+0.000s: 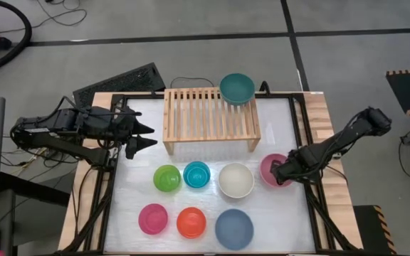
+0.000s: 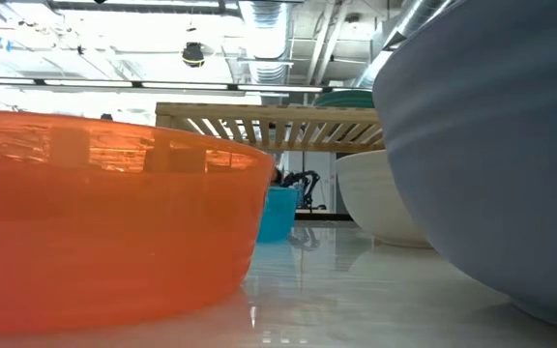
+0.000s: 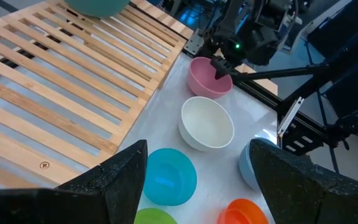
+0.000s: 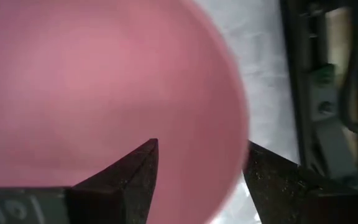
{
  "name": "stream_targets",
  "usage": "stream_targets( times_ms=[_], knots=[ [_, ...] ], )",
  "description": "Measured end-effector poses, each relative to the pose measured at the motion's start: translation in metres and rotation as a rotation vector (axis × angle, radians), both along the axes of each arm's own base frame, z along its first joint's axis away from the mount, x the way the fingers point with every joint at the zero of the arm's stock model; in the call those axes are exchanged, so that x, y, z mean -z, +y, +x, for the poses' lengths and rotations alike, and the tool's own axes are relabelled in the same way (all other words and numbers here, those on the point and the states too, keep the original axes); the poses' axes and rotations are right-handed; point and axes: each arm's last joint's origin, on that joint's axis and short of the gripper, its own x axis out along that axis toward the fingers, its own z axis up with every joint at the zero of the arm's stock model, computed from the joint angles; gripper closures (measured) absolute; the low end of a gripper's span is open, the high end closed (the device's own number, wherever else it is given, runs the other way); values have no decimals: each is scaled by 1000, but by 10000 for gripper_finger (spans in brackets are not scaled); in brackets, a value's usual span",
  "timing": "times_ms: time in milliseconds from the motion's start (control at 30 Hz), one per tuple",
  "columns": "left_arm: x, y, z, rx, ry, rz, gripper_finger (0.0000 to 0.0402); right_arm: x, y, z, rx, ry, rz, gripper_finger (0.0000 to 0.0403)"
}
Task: Place and stack bowls onto a shelf
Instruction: Stack the large pink bowl on top of the large dark blue bowl on the shelf
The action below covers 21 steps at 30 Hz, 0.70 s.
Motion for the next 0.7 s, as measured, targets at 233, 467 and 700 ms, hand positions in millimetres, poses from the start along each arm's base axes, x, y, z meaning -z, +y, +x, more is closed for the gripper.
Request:
stream_targets(
  times_ms=[233, 467, 700],
  knots=[
    [0, 0, 0, 0, 0, 0, 136, 14, 0, 2, 3, -52, 25, 256],
    [0, 0, 0, -8, 0, 4, 136, 11, -1, 2, -1, -86, 23, 380],
    [0, 0, 0, -7, 0, 10, 136, -5, -4, -7, -4, -91, 43, 375]
  ],
)
